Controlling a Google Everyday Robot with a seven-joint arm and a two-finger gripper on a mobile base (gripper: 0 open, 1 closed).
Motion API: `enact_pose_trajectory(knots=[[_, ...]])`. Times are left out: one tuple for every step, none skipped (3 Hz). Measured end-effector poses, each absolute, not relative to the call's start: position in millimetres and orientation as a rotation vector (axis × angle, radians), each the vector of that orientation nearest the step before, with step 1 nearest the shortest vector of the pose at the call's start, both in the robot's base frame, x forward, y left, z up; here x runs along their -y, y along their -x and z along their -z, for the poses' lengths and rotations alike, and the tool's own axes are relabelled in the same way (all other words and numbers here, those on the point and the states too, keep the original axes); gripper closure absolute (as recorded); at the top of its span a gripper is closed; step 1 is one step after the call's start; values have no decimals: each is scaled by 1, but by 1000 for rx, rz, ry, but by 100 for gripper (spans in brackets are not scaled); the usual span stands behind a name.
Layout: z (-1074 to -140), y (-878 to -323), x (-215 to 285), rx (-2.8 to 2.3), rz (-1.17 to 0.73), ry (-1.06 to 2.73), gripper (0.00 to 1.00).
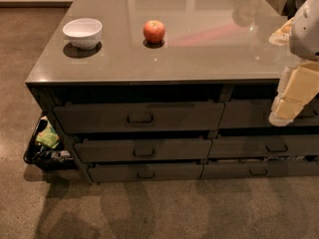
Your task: Open middle drawer
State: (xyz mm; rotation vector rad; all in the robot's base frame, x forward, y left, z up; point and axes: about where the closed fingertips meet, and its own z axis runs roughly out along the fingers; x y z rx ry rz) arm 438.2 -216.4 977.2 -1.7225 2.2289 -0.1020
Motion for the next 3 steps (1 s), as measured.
enact_pose_trajectory(knots=[[-970,-438,217,-2223,100,1715,0],[-944,-436,220,-2230,64,1702,0],[-908,-433,222,-2255,41,1690,0]])
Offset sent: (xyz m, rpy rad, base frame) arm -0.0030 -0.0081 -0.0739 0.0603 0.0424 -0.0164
